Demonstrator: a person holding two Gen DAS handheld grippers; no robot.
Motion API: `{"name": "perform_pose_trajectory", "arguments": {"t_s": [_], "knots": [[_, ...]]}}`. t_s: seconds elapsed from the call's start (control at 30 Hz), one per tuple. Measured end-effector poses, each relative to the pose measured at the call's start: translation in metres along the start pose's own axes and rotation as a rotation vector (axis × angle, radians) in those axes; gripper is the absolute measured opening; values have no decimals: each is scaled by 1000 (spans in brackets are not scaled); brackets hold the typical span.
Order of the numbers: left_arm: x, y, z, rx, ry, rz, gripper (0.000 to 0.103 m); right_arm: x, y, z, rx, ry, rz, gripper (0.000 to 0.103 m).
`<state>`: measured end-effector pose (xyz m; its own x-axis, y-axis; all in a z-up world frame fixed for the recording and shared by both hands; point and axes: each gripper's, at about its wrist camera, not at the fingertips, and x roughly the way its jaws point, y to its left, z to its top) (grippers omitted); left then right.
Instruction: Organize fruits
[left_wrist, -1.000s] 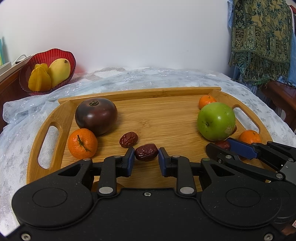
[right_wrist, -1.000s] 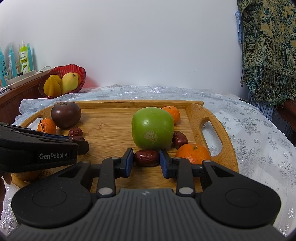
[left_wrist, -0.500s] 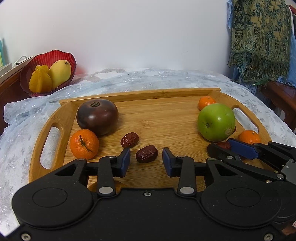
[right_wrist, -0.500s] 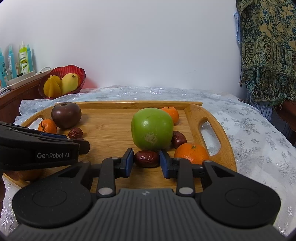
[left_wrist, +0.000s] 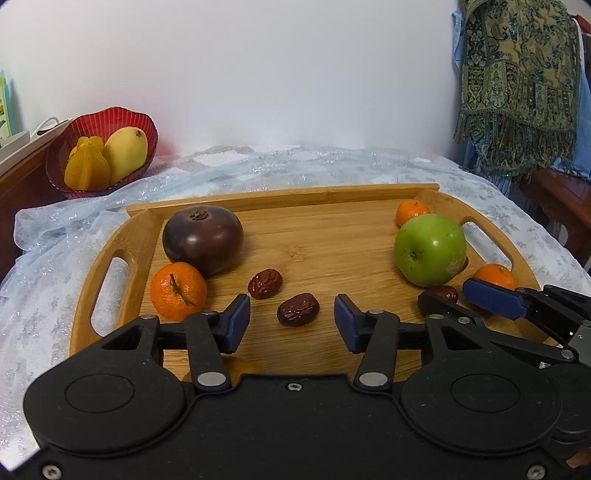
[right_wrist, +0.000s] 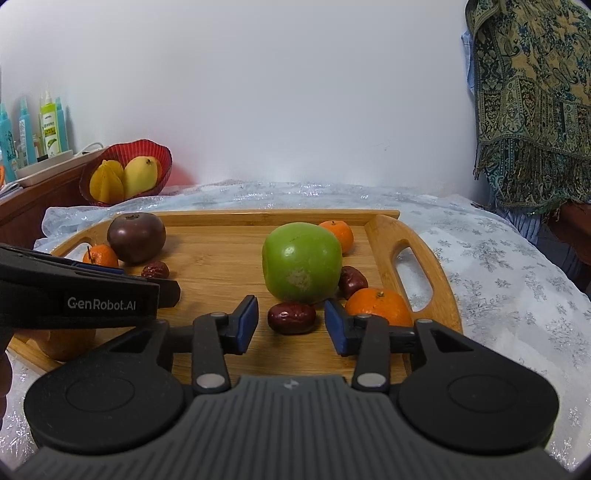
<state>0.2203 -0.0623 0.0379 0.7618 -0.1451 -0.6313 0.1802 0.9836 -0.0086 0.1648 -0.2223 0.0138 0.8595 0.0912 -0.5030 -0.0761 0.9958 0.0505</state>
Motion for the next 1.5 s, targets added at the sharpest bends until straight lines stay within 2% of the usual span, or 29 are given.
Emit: {"name": "perform_pose_trajectory", "arguments": {"t_s": [0.2, 0.43, 0.63, 0.7, 0.93, 1.1, 1.27, 1.5], "knots": [[-11, 2, -4, -12, -11, -10, 50, -10, 0, 0, 6, -17, 4, 64], [-33, 4, -14, 12, -54, -7, 59, -30, -7, -8, 44, -38, 37, 73], [-56, 5, -23, 16, -91, -17, 67, -48, -5, -14, 6, -72, 3, 81], [-62, 5, -25, 12, -98, -23, 72, -51, -6, -15, 11, -80, 10, 83], [-74, 11, -33, -32, -107, -52, 80, -63, -5, -17, -14, -110, 17, 91], [-82, 16, -45, -50, -111, -50, 80, -69, -8, -24, -5, -104, 12, 94], [-93, 20, -59, -64, -123, -35, 87, -78, -6, -31, -20, -111, -3, 103], [-103, 22, -79, -62, -111, -21, 88, -86, -4, -45, -17, -74, -13, 103]]}}
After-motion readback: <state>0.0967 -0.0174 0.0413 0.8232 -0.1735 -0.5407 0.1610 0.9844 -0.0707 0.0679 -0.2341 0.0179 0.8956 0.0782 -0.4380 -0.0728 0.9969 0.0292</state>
